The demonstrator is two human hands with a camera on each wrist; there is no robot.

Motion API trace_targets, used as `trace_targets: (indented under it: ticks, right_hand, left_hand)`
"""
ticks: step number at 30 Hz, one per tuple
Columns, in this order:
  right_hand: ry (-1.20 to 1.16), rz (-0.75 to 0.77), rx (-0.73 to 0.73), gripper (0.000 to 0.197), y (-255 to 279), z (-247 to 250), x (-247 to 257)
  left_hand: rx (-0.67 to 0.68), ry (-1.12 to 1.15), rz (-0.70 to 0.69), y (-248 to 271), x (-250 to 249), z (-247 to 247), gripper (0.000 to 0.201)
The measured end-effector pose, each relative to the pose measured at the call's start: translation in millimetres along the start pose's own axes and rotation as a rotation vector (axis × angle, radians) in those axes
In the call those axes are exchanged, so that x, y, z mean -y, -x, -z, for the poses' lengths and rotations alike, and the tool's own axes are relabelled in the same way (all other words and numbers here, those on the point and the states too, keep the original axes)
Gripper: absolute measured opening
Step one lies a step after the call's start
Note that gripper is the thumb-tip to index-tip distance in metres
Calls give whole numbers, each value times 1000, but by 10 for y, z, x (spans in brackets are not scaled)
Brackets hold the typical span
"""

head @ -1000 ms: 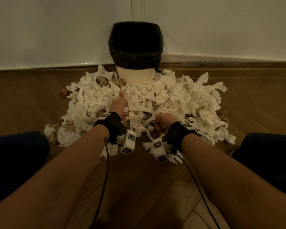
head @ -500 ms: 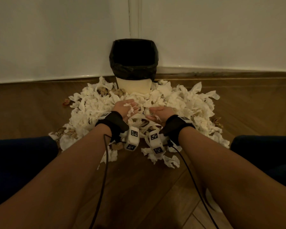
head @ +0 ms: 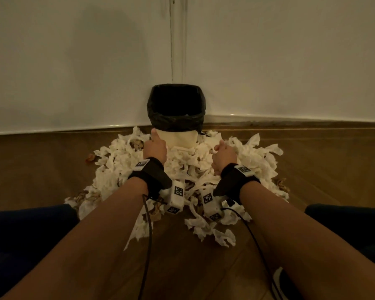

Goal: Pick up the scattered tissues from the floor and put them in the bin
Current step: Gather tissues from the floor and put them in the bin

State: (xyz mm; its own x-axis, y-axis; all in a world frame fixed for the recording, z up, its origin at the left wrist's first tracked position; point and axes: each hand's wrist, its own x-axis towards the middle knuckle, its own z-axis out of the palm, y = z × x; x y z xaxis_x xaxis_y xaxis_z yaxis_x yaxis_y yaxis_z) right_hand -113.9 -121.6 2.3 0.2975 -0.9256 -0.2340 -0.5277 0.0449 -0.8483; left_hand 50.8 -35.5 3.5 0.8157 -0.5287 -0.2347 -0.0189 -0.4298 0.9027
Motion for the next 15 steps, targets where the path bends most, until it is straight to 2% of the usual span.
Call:
trace_targets:
  ticks: [2,3,5,6,8,9,12,13,15]
  right_hand:
    - [54,67,-127,27,-32,-7,13]
    - [49,108,-187,28,-68,-10,57]
    - [7,173,-204,30,-198,8,242]
    - [-15,193,-171,28,-284,25,373]
    - [-16,206,-50,18,-482,78,642]
    - [20,210,16,22,-579,102,761]
    - [149,195,154,38,-853,110,1006]
    - [178,203,173,38,-924,94,1058]
    - [247,214,157,53,-1042,59,1108]
  left_hand:
    - [-39,-37,-9,14,-30,18,39]
    - [-14,-16,15,-40,-49,-17,40]
    - [63,106,-39,-86,-194,-27,42]
    - [95,191,-63,-135,-279,-36,43]
    - [133,122,-125,-254,-472,-65,30]
    - [178,96,-126,-290,-581,-55,25]
    - [230,1,-161,-562,-747,-90,44]
    - [243,-6,-189,-630,-808,-92,45]
    - [244,40,-236,-757,-906,-129,46]
